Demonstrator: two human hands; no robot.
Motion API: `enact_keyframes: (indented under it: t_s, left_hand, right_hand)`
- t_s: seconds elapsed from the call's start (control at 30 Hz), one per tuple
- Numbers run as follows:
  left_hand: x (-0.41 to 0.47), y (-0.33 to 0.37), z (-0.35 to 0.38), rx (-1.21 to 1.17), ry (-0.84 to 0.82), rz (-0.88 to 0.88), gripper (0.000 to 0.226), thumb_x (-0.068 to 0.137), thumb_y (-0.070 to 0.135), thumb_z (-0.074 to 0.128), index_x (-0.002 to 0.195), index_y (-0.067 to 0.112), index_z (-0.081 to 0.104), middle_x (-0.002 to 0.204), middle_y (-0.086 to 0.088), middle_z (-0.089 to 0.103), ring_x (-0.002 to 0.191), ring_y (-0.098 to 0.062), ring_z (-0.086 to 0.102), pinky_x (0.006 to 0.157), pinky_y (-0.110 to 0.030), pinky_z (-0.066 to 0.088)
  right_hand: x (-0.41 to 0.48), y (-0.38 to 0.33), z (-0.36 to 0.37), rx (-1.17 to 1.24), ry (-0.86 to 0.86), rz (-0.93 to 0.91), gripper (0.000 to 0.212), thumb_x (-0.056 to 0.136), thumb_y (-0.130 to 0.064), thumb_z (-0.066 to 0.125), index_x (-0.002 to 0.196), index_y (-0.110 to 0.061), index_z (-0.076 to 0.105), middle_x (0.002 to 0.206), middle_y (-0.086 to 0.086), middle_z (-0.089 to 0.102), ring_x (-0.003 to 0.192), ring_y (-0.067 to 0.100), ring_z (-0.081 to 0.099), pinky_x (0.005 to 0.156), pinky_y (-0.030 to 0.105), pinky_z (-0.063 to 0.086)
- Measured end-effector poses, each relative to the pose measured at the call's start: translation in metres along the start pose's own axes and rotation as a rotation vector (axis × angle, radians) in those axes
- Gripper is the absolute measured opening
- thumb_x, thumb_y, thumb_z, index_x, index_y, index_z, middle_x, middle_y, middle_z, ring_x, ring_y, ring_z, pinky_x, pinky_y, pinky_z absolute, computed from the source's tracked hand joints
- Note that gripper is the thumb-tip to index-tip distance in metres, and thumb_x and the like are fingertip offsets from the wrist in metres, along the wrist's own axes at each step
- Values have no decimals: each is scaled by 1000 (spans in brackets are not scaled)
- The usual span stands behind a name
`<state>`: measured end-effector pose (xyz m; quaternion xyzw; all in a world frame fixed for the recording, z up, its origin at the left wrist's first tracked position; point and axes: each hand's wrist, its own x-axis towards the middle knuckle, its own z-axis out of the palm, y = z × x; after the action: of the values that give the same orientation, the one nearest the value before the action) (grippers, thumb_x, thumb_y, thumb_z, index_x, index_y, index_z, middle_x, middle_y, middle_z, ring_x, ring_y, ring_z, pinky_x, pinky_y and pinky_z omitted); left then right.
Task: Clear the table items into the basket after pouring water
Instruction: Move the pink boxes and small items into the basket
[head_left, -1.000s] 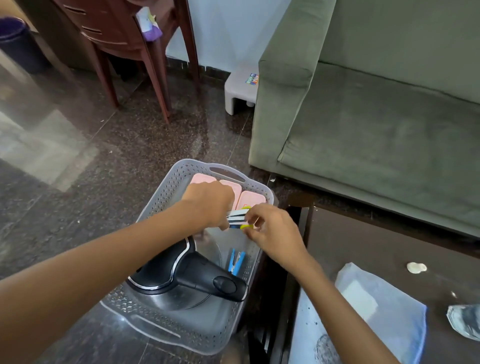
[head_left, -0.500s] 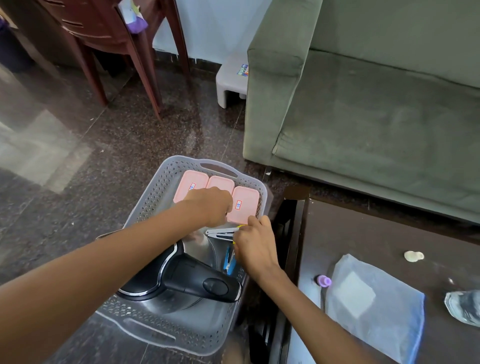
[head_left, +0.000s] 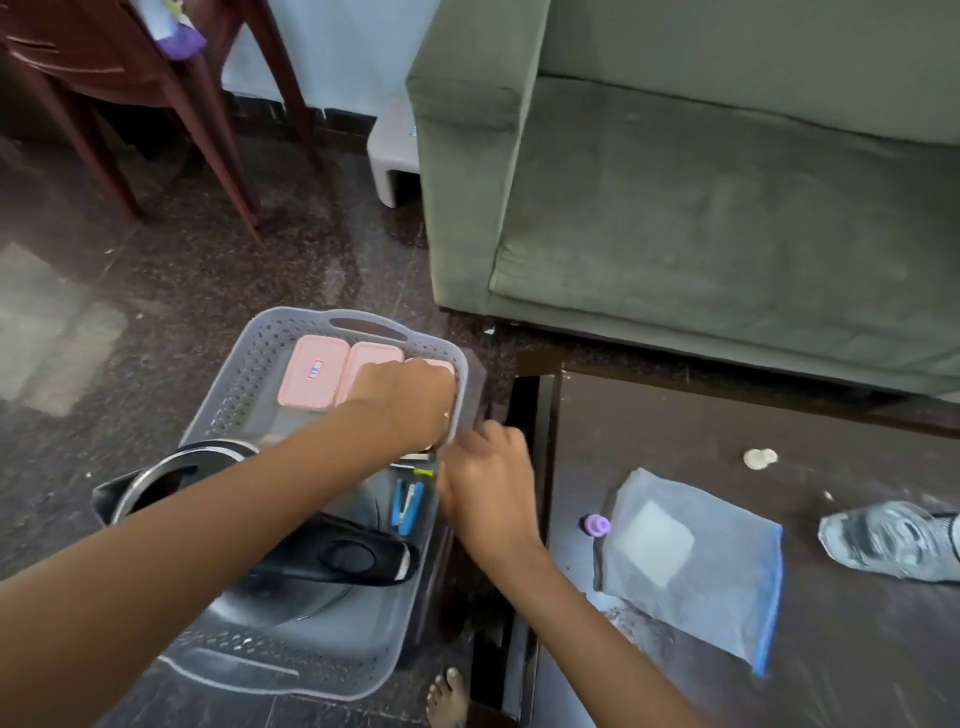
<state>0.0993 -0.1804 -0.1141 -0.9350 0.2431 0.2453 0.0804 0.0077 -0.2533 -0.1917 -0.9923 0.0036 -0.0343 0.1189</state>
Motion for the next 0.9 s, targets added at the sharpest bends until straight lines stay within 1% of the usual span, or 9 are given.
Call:
enact_keyframes:
  t_s: [0.07,0.13,0.23,0.3,0.43,0.53,0.7,0.8,0.9]
  left_hand:
    - [2,28,-4,-3,57,38,28,90,25,49,116,19,58,121,-8,62,114,-30,57,91,-36,43]
    - [5,62,-3,-52,39,80,24,89,23,50,110,17,59,119,-11,61,111,-32,58,88,-36,44]
    - [14,111,13,-117,-69,130,24,88,20,50,109,16,60,121,-11,60,111,-34,58,85,-37,44]
    - [21,142,34,-151,-148,129,25,88,20,48,109,15,61,121,-11,60,110,-34,58,85,-37,44]
    - [35,185,85,-185,-209,69,27,88,14,47,111,15,60,121,-10,59,110,-33,58,87,-37,45]
    - [40,201,117,-207,-197,30,28,86,10,45,111,14,56,117,-11,60,106,-33,59,81,-36,45]
    - [45,219,148,-283,-116,-19,20,87,12,47,105,13,55,108,-8,61,97,-32,61,74,-35,45]
    - [47,225,155,-265,-38,-38,16,91,20,48,103,12,55,105,-9,61,93,-32,62,74,-37,47]
    - [48,222,155,-272,31,-84,16,91,21,45,97,12,57,99,-8,62,88,-32,62,70,-34,43]
  right_hand:
    - [-25,31,-4,66,72,89,12,64,-11,55,53,-17,58,58,1,59,59,25,52,55,34,34]
    - [-52,68,-8,79,72,179,12,62,-6,59,53,-14,60,58,1,60,56,25,54,48,30,39]
    - [-84,114,-8,71,-30,328,27,52,1,75,44,-11,52,48,2,54,45,22,52,38,22,30]
    - [-103,143,-5,68,-90,384,28,51,-2,80,45,-14,56,47,0,55,44,20,54,34,21,34]
    - [-132,193,1,83,-190,456,18,53,1,73,50,-13,62,53,1,60,49,22,59,35,23,37]
    - [-145,224,4,127,-177,465,12,73,1,57,70,-5,68,74,8,66,66,30,63,48,29,38]
    - [-147,263,5,162,-192,421,21,84,-7,48,87,-5,68,93,8,65,81,30,63,57,30,39]
    - [-146,279,6,193,-178,401,20,85,-8,48,86,-5,67,93,7,65,82,29,62,58,30,40]
    - [-141,288,4,202,-109,398,11,77,-2,55,69,-3,63,75,8,63,70,29,61,51,26,32]
